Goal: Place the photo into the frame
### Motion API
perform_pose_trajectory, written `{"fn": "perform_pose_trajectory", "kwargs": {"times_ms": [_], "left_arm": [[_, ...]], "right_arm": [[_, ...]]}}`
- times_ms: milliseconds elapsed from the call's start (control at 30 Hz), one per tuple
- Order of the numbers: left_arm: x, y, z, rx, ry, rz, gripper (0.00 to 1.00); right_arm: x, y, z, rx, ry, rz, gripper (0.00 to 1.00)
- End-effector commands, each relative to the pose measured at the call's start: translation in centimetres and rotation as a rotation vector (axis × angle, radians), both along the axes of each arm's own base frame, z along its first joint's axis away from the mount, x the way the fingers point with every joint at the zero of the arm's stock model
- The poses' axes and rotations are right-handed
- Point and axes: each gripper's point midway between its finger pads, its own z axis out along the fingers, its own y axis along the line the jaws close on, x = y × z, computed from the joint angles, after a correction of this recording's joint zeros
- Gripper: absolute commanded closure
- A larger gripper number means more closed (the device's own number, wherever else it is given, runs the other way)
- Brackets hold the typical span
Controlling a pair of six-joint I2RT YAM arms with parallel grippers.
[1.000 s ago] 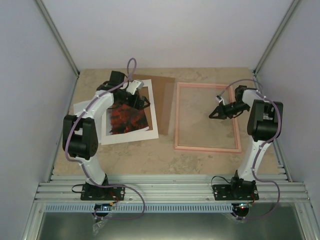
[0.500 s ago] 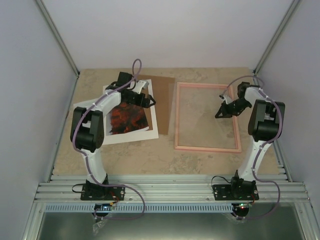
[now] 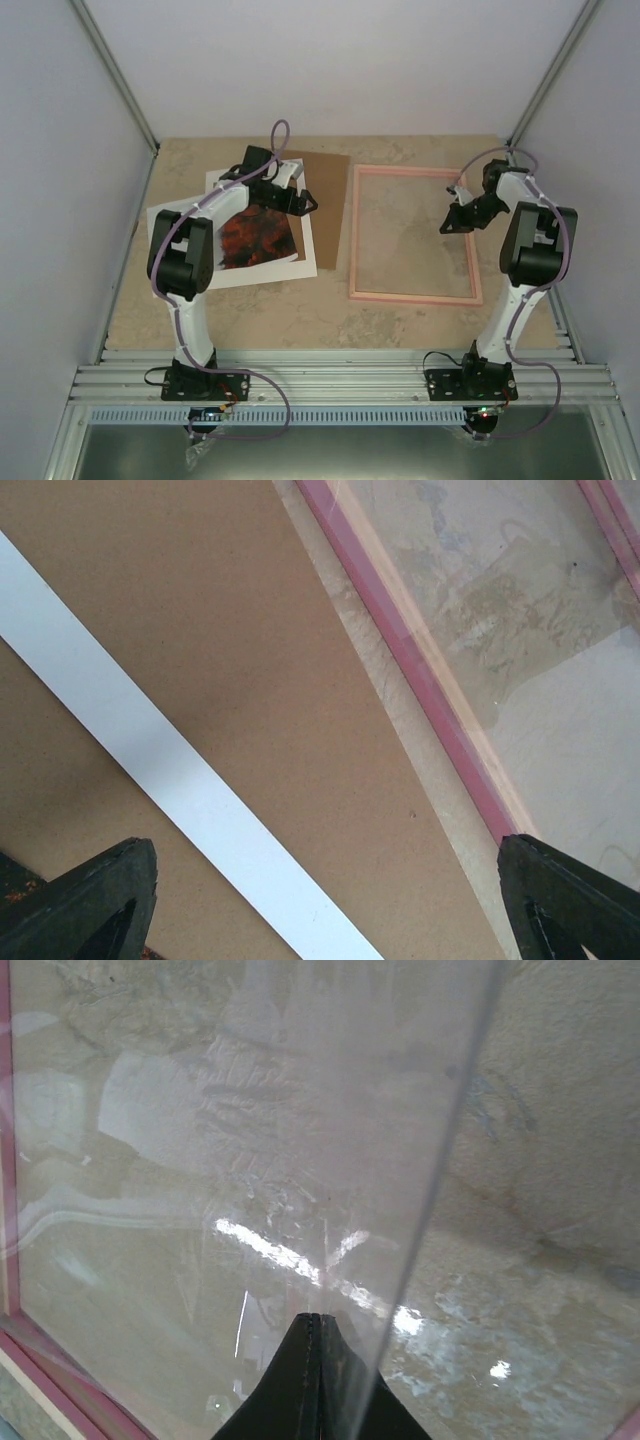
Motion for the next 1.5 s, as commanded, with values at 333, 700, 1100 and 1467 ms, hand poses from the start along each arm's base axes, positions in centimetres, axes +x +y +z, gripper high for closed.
{"fn": "perform_pose_trajectory", "kwargs": {"times_ms": [333, 700, 1100, 1467], "left_arm": [[0.8, -0.8, 0.5, -0.024, -0.022, 0.009, 0.05], [1.0, -0.8, 0.0, -0.018, -0.017, 0.014, 0.05], [1.2, -1.0, -0.4, -0.017, -0.011, 0.011, 0.06], [1.1, -1.2, -0.5, -0.012, -0.007, 0.010, 0.06]], "right_arm": [[-1.0, -1.9, 0.7, -0.040, -0.009, -0.038, 0.99], [-1.7, -2.1, 0.6, -0.053, 0.009, -0.027, 1.00], [-2.6, -0.7, 2.0, 0.034, 0.031, -0.031, 1.00], [-3.2, -1.1, 2.5, 0.020, 0.045, -0.030, 1.00]]}}
